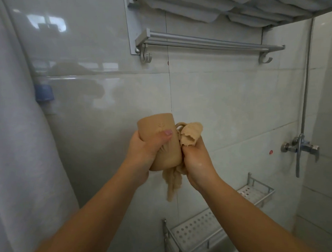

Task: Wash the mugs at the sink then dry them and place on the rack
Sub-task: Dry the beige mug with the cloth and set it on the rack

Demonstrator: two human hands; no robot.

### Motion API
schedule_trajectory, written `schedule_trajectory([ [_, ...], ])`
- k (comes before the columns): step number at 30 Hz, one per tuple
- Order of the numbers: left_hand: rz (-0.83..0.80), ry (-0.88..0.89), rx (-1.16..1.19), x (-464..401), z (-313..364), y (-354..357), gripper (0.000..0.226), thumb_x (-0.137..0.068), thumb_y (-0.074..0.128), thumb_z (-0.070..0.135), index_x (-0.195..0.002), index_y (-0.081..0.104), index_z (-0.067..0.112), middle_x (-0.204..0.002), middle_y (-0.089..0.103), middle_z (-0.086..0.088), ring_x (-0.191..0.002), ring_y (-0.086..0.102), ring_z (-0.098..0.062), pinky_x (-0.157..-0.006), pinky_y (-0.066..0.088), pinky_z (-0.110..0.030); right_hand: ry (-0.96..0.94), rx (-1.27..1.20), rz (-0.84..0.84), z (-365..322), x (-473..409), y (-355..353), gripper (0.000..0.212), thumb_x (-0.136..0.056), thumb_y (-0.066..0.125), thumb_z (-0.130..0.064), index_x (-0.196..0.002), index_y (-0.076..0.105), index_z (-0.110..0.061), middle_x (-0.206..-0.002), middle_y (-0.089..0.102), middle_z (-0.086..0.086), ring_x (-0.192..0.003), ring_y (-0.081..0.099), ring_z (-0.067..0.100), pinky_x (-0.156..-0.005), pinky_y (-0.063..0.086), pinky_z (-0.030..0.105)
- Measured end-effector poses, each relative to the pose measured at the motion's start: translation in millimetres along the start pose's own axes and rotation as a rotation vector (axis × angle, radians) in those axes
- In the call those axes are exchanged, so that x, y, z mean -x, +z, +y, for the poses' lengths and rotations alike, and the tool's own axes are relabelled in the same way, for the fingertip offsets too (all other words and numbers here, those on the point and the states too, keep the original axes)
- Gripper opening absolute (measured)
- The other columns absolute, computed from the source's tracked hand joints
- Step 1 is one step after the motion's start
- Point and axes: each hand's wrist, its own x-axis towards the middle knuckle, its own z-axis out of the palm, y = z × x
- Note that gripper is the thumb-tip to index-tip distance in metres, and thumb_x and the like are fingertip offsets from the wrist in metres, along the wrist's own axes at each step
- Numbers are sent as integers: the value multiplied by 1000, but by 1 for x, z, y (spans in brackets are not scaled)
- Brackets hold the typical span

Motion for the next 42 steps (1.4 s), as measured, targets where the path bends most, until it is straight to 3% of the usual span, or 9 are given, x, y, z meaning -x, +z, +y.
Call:
schedule_trajectory([
  [5,-98,-18,-31,4,4,-1,53,-53,81,30,-101,65,16,-87,75,-3,-78,72,-17,-61,58,-33,-121,318,85,5,-6,-15,22,-80,43,-20,-76,57,-3,-61,57,2,-57,52,15,-53,41,31],
  [8,-133,-50,-52,4,10,-8,51,-58,76,27,-106,62,17,-82,75,2,-72,72,-13,-56,57,-30,-80,434,42,2,-9,-27,34,-90,46,-16,-57,47,-9,-46,46,-9,-46,41,11,-51,34,31],
  [11,-158,-111,-44,4,15,-11,51,-57,74,29,-105,60,17,-75,73,2,-67,71,-12,-53,55,-27,-94,434,-11,-7,-6,-26,32,-98,44,-20,-67,50,-13,-51,49,-12,-48,44,8,-51,38,30],
  [14,-191,-111,-105,5,15,-10,73,-44,79,37,-111,62,14,-89,75,-4,-77,72,-18,-60,57,-31,-250,478,-44,-15,-5,-16,18,-96,41,-23,-80,48,-18,-63,49,-10,-52,45,2,-51,39,22],
  [19,-129,-16,-182,6,7,-9,97,-35,83,43,-124,54,19,-108,71,-5,-91,71,-21,-69,58,-36,-175,582,59,-24,-17,-13,37,-100,37,-19,-64,38,-22,-55,42,-3,-49,40,13,-52,31,30],
  [27,-196,239,-424,10,3,-21,82,-42,84,44,-114,47,38,-105,63,11,-93,66,-7,-69,56,-25,402,-151,109,-32,-28,-25,22,-100,44,-30,-88,60,-22,-63,59,-2,-58,60,11,-58,51,21],
  [31,-171,302,-657,5,3,-33,84,-46,86,47,-116,38,47,-109,54,17,-95,60,-8,-67,56,-25,323,-108,128,-38,-21,-30,28,-98,44,-35,-88,66,-20,-82,71,3,-87,67,21,-87,53,39],
  [38,-254,375,-918,-8,7,-36,76,-55,89,33,-113,42,43,-106,56,20,-93,60,-5,-66,52,-26,-5,422,-299,-26,9,-14,24,-100,37,-20,-90,57,-28,-84,61,-12,-75,58,0,-65,46,14],
  [42,-305,396,-1090,-16,7,-40,76,-50,84,44,-114,44,39,-108,58,18,-95,60,-9,-77,53,-42,-81,571,-318,-12,20,-9,26,-93,40,-28,-97,63,-16,-83,65,-16,-78,60,-2,-69,48,14],
])
